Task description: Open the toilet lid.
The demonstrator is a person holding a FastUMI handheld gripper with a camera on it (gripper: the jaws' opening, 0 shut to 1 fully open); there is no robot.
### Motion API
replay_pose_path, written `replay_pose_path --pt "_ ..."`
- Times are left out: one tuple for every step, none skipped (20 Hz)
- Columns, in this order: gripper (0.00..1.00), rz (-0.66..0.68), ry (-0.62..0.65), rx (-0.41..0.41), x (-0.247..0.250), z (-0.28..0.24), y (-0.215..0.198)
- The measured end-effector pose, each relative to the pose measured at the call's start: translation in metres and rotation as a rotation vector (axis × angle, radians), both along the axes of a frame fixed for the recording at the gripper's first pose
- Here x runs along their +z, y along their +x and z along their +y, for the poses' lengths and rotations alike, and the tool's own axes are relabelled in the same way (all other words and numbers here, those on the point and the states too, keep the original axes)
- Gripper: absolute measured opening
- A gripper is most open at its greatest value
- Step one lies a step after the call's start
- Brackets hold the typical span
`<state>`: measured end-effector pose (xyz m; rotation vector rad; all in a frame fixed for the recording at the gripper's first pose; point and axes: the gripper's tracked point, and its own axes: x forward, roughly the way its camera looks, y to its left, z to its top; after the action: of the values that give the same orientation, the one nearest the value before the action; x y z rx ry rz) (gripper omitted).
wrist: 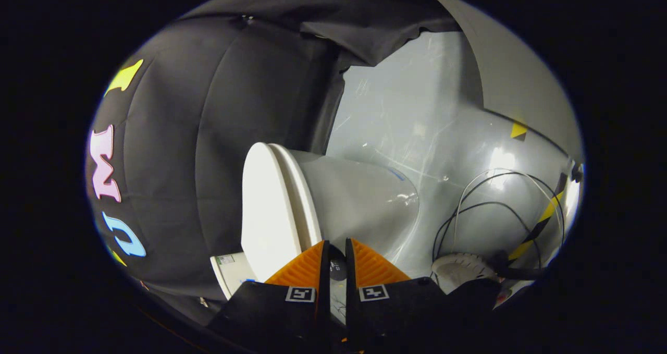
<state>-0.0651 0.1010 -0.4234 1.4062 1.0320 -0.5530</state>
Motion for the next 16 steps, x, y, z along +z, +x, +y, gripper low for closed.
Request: replay_pose_path --pt "0.16 -0.003 -0.001 0.011 0.000 0.000 0.001" --pt "0.16 -0.004 0.008 0.022 0.002 0.001 0.000" --pt "0.16 -0.015 0.029 0.024 0.003 0.005 -0.001" --pt "0.16 -0.026 0.052 0.014 0.005 0.005 -0.001" --pt "0.16 -0.031 0.070 0.007 0.005 0.007 0.000" --pt "0.16 -0.036 0.085 0.013 0.005 0.009 -0.001" --pt "0.16 -0.043 0.089 0.036 0.005 0.010 -0.002" --pt "0.16 -0.051 0.081 0.066 0.005 0.012 -0.001" --pt "0.16 -0.058 0.076 0.092 0.005 0.013 0.000" --pt "0.16 -0.065 0.071 0.100 0.007 0.012 0.000" --pt "0.05 -0.067 0.064 0.126 0.011 0.014 -0.001" --pt "0.05 -0.069 0.059 0.128 0.010 0.014 0.000" --pt "0.05 -0.069 0.062 0.128 0.010 0.015 0.000" --pt "0.05 -0.074 0.069 0.118 0.012 0.014 0.001" --pt "0.05 -0.081 0.077 0.112 0.013 0.015 0.002" --pt "0.05 -0.090 0.073 0.106 0.016 0.015 0.003"
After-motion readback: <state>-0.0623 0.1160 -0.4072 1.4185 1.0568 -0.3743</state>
